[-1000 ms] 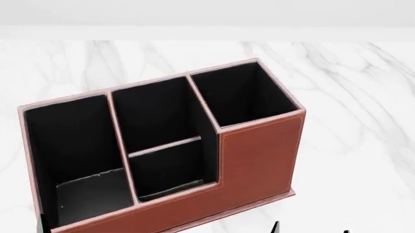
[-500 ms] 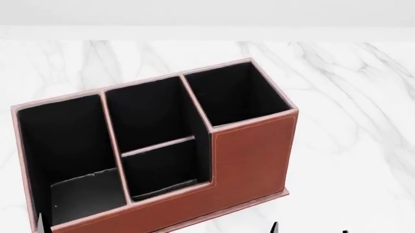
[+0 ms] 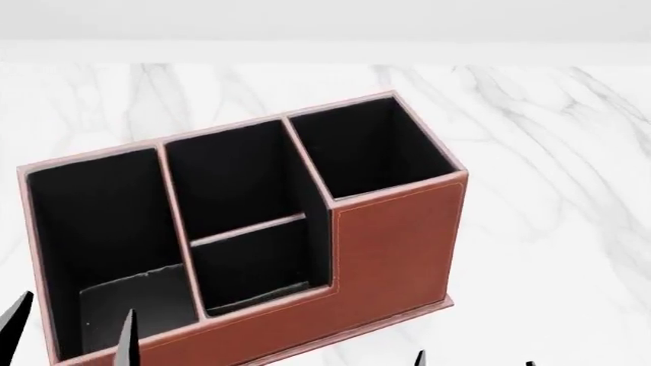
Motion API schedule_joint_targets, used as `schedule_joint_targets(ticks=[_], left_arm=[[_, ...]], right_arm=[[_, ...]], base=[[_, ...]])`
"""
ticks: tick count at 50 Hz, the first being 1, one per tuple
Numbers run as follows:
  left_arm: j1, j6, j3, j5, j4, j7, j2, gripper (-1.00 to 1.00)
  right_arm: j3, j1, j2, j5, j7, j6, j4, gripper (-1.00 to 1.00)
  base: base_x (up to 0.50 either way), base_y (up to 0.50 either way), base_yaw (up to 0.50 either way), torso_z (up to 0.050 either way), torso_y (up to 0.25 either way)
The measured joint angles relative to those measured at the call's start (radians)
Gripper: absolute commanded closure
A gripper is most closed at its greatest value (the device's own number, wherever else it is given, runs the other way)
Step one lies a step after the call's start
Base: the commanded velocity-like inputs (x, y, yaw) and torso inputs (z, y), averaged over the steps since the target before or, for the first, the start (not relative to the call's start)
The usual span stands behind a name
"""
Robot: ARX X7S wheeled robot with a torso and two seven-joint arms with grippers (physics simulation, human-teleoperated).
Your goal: Pick up the book and place it in the back compartment of the caddy.
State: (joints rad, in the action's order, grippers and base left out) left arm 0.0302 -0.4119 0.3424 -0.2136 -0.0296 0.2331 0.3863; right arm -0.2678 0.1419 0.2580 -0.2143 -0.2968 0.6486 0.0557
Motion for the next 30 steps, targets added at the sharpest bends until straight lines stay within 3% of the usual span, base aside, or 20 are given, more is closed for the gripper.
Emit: schedule_joint_targets(ticks=[18, 30], left_arm=[[0.184, 0.161, 0.092, -0.188, 0.122, -0.3, 0.073, -1.0], [0.259, 0.168, 0.156, -0.283, 0.219, -0.554, 0.092, -1.0]], right_arm=[[-0.005, -0.004, 0.007, -0.009, -0.002, 0.002, -0.001, -1.0], [-0.009, -0.01, 0.008, -0.011, -0.002, 0.004, -0.01, -1.0]], base=[[0.0, 0.0, 0.0, 0.0, 0.0], [0.0, 0.0, 0.0, 0.0, 0.0]])
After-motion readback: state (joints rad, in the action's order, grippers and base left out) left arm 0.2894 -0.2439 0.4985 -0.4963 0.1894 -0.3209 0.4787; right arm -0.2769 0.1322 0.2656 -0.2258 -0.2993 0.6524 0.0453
